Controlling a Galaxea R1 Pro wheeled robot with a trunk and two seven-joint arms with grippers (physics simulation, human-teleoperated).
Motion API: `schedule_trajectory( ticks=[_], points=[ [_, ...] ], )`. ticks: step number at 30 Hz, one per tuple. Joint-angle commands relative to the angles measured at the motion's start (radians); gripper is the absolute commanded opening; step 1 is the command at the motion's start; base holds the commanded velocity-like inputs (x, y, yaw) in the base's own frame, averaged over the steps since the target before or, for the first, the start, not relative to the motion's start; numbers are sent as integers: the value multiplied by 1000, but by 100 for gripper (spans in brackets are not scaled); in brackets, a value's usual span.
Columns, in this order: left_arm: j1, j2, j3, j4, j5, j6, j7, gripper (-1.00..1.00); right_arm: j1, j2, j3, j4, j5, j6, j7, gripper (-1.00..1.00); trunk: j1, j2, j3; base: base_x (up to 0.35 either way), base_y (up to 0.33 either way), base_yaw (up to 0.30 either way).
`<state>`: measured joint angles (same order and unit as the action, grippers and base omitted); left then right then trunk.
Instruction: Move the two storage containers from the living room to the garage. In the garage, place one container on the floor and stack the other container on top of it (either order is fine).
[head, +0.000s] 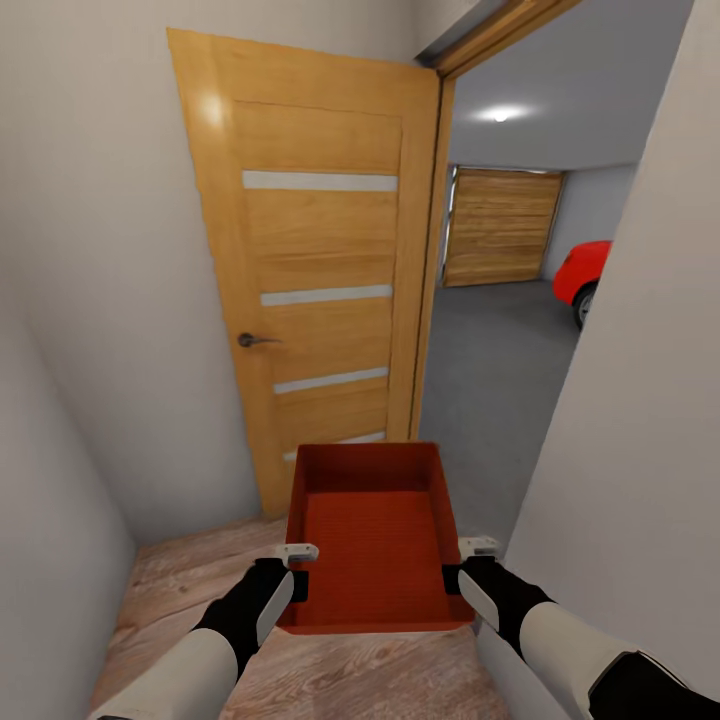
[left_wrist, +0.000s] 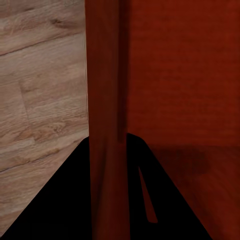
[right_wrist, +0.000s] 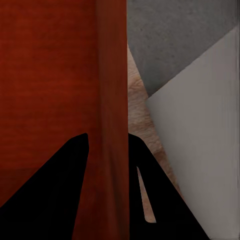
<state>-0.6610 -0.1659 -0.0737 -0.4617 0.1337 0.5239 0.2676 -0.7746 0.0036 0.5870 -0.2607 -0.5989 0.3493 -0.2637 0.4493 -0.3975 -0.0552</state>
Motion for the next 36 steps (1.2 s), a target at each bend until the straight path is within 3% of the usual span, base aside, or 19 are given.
schedule_trajectory(
  ticks=[1, 8, 28, 36],
  points=[
    [0, 5, -10, 22, -17, 13, 18, -100, -2, -1, 22, -22, -16, 0, -6, -100, 1, -2, -2, 0, 0, -285],
    [0, 5, -10, 23, -17, 13, 18, -100, -2, 0, 21, -22, -16, 0, -6, -100, 1, -2, -2, 6, 3, -253],
    [0, 5, -11, 23, -16, 18, 17, -100, -2, 0, 22, -22, -16, 0, -6, -100, 1, -2, -2, 205, 205, -13],
    [0, 5, -10, 23, -17, 15, 18, -100, -2, 0, 22, -22, -16, 0, -6, -100, 1, -2, -2, 71, 61, -202]
  ],
)
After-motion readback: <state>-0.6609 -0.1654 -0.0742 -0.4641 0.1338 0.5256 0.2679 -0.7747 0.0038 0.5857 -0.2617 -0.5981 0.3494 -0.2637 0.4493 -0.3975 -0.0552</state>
